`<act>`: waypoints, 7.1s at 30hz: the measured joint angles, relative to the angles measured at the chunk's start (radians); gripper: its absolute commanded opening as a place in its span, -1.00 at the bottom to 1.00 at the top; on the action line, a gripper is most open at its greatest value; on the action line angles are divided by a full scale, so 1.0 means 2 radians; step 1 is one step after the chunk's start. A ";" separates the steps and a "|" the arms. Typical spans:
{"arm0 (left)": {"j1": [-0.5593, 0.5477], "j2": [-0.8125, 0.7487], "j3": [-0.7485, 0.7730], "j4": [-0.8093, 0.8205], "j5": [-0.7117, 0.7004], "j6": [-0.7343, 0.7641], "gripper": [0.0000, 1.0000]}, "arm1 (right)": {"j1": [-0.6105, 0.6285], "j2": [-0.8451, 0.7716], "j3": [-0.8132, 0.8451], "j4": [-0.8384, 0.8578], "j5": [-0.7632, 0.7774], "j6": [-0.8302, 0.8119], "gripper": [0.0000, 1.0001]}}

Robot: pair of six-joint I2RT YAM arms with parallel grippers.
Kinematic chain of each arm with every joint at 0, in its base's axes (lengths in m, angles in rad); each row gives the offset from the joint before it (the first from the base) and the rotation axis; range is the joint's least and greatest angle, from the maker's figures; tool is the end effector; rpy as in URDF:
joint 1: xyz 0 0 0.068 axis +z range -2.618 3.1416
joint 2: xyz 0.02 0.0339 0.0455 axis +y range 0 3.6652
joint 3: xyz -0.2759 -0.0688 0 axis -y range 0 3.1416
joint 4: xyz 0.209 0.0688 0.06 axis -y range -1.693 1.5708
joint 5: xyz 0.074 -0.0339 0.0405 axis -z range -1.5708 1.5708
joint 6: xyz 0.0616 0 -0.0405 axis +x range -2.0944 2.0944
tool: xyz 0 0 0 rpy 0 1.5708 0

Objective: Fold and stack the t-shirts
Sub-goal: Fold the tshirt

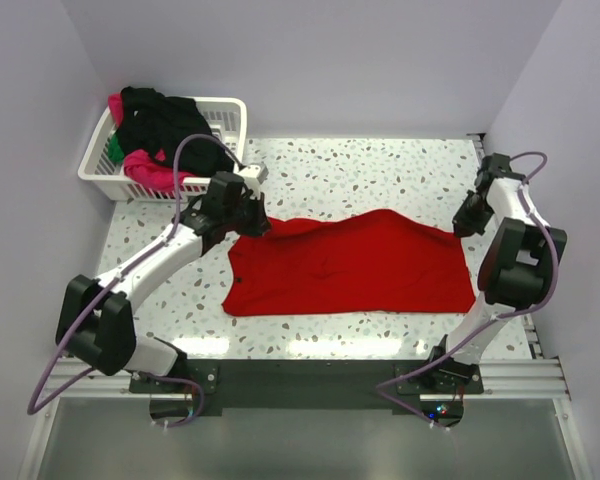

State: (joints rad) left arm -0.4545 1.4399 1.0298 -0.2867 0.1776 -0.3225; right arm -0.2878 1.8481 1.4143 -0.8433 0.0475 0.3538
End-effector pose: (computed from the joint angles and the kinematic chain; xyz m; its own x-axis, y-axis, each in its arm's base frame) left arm 0.2673 -0.1427 0.2723 -0.7224 0.0058 -0.6914 0.3425 0.8716 -0.3506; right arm 0.3344 -0.1020 0.2157 -0.7582 0.5854 -0.2873 0.5963 0.8007 0.0577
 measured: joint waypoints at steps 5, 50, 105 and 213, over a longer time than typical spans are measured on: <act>-0.005 -0.039 -0.029 -0.015 -0.014 -0.004 -1.00 | -0.002 -0.032 -0.026 0.000 0.013 -0.002 -1.00; -0.002 -0.054 -0.086 -0.092 -0.013 -0.043 0.23 | 0.139 -0.116 -0.039 0.024 0.019 0.004 0.14; 0.112 0.015 -0.084 0.010 0.080 -0.082 0.18 | 0.489 0.137 0.094 0.115 -0.112 0.023 -0.97; 0.020 0.137 -0.024 0.028 0.097 -0.097 0.17 | 0.432 -0.067 -0.073 0.115 -0.090 0.056 -0.12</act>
State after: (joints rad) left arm -0.4152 1.7130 0.9813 -0.2306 0.3725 -0.5163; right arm 0.5770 1.7145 1.2690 -0.6140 -0.1322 0.4648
